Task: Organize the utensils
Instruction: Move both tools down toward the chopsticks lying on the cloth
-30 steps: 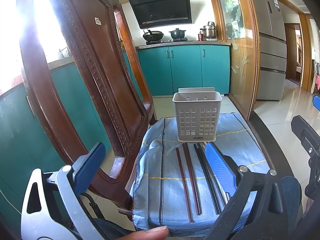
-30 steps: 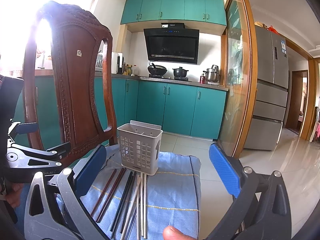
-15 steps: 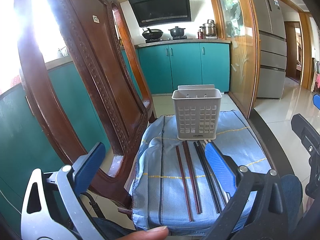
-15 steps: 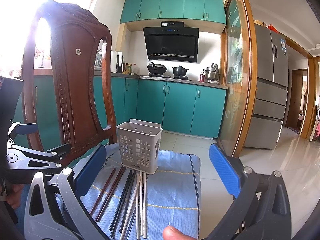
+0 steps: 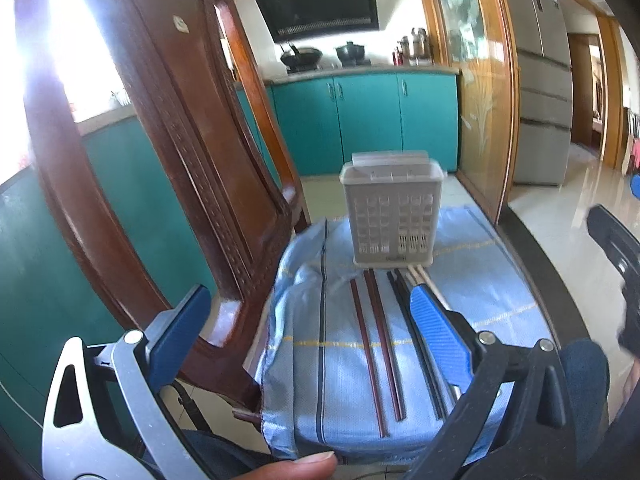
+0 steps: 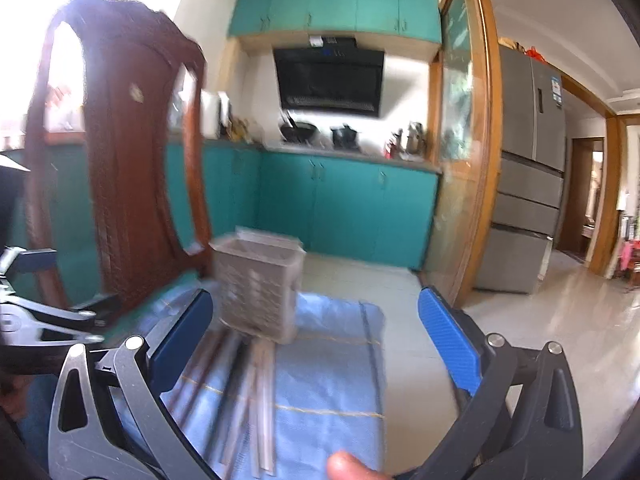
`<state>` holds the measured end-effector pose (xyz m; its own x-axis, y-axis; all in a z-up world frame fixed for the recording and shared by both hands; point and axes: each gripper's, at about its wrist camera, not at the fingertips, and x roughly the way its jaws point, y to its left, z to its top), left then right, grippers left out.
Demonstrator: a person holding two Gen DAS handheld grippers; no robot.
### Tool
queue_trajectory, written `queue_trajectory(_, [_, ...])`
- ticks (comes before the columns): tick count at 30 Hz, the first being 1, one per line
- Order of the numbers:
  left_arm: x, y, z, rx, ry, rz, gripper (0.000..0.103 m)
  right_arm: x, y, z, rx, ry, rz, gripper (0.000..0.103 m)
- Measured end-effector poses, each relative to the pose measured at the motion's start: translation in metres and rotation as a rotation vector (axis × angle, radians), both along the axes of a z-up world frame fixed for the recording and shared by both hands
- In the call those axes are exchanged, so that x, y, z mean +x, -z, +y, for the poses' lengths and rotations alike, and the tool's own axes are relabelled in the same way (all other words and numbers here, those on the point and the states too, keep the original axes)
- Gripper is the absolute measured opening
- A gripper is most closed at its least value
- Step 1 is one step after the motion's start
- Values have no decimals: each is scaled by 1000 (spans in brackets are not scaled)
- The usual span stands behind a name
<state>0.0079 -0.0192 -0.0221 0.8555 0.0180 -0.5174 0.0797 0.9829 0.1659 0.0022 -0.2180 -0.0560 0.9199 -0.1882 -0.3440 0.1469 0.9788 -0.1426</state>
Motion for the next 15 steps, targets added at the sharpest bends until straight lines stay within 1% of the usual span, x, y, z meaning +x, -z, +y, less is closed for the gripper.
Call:
queue_trajectory(1, [4, 6, -2, 15, 5, 29, 99, 12, 8, -3, -18, -5, 67, 100])
queue_trajectory(3, [9, 19, -7, 35, 15, 74, 99, 31, 27, -8, -56, 6, 163, 100])
queue_trajectory(5, [11, 29, -9, 47, 20, 100, 99, 45, 45, -11, -68, 2, 228, 100])
queue_trajectory(6, [11, 33, -10, 53, 20, 106, 99, 55, 57, -14, -54, -11, 270, 100])
queue_trajectory(7, [12, 39, -11, 64, 15, 116, 99, 61, 63, -15, -31, -18, 293, 100])
queue_trajectory(9, [13, 48, -10, 68, 9, 129, 99, 79, 78, -25, 89, -18, 348, 95])
queue_trajectory(10, [14, 51, -8, 63, 5, 132, 99, 90, 86, -29, 158, -44, 384, 85])
queue_trajectory(11, [15, 56, -7, 56, -1, 138, 99, 101, 93, -32, 202, -70, 412, 74])
queue_trajectory(12, [17, 61, -5, 44, -6, 148, 97, 111, 98, -33, 222, -81, 431, 68])
queue_trajectory(13, [19, 69, -4, 28, -2, 164, 86, 127, 106, -34, 242, -83, 463, 55])
queue_trajectory(14, [22, 76, -4, 21, 6, 176, 65, 144, 113, -36, 270, -92, 501, 41])
queue_trajectory(15, [28, 85, -5, 23, 23, 197, 55, 158, 118, -38, 299, -102, 528, 33])
